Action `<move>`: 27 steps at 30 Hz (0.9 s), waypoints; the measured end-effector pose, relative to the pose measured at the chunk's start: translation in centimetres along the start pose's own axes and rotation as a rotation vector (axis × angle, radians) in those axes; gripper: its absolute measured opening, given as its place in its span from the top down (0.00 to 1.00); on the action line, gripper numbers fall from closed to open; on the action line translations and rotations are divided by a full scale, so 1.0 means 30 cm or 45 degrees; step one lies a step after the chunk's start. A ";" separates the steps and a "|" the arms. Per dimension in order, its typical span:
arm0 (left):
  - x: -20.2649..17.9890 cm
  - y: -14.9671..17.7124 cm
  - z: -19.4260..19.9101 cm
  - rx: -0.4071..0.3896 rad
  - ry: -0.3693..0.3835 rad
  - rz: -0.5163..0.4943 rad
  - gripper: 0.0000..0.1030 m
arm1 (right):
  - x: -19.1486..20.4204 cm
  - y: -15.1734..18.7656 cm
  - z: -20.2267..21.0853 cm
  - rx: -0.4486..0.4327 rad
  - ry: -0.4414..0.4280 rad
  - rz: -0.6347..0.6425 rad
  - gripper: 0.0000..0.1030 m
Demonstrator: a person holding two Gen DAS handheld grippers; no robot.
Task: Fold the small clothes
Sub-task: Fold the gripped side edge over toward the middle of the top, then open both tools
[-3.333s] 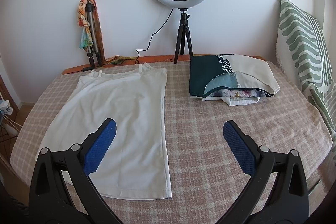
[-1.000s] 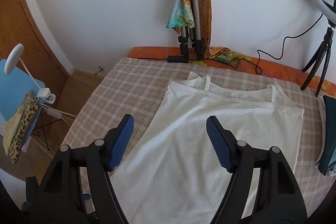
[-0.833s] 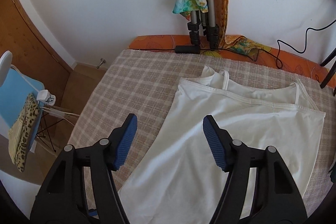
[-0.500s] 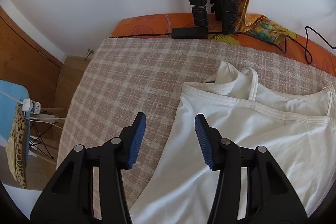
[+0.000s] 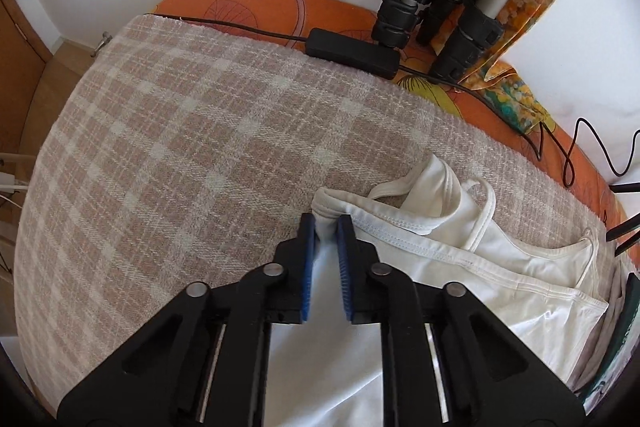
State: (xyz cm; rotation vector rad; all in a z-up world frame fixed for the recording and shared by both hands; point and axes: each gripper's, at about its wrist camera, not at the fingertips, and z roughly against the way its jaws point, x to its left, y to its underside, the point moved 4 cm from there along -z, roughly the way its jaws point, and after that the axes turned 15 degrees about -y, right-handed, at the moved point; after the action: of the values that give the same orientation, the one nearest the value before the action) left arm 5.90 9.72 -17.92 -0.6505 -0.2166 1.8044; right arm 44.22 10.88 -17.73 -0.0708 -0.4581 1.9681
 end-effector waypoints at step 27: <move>-0.234 -0.005 0.041 -0.038 0.150 -0.159 0.94 | -0.170 0.048 0.300 -0.222 -0.357 -0.070 0.96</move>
State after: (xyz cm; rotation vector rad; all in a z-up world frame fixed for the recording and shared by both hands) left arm 6.76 3.49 -14.57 -0.7459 -0.2006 1.6407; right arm 42.91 3.27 -10.70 0.1076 -0.8064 1.8879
